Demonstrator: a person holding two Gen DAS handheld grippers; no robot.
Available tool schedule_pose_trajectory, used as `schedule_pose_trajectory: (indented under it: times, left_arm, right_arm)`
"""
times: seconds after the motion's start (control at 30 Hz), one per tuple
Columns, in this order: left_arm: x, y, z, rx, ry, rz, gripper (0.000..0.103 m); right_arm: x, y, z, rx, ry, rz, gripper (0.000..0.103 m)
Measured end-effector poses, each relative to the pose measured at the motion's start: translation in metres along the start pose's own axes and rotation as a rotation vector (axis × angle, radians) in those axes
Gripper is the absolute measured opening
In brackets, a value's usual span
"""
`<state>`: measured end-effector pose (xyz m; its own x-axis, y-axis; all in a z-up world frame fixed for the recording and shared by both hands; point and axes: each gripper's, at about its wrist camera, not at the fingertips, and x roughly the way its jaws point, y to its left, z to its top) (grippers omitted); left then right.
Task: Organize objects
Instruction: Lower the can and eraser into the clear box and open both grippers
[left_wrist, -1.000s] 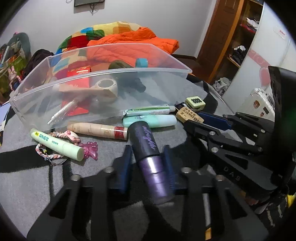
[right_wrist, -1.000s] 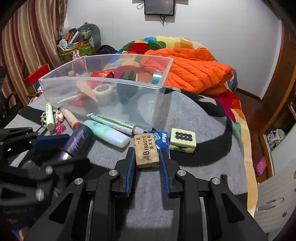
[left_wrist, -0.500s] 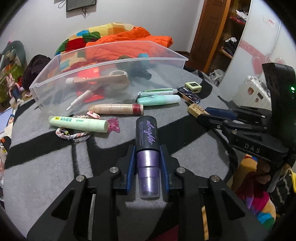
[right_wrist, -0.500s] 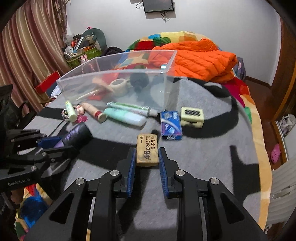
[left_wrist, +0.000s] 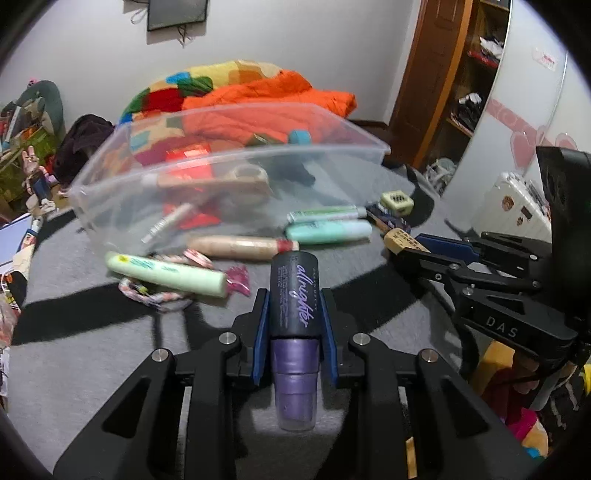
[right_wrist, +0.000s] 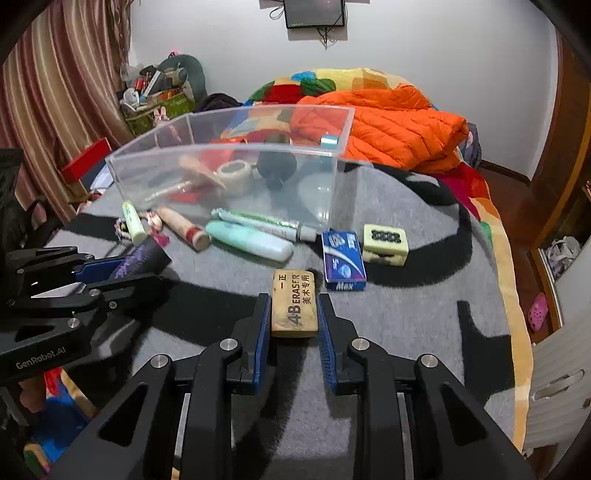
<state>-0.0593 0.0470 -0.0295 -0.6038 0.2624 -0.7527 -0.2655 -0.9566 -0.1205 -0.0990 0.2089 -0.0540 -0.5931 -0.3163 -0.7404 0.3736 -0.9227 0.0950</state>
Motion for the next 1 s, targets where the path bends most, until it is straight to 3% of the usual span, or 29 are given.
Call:
schedule_pose_trajectory:
  times: [0.37,0.7,1.0]
  left_arm:
    - [-0.040,0.027,0.047,-0.064,-0.165,0.046,0.025]
    - [-0.032,0.055,0.084,-0.124,-0.205,0.090,0.025]
    - [-0.015,0.083,0.101,-0.189,-0.203,0.124,0.025]
  right_arm:
    - [-0.027,0.007,0.046,0.011,-0.130,0.032,0.022]
    - [-0.024,0.019,0.093,-0.009,-0.213,0.038,0.022]
    - [0.026,0.016,0.116,0.037,-0.124,0.044,0.022]
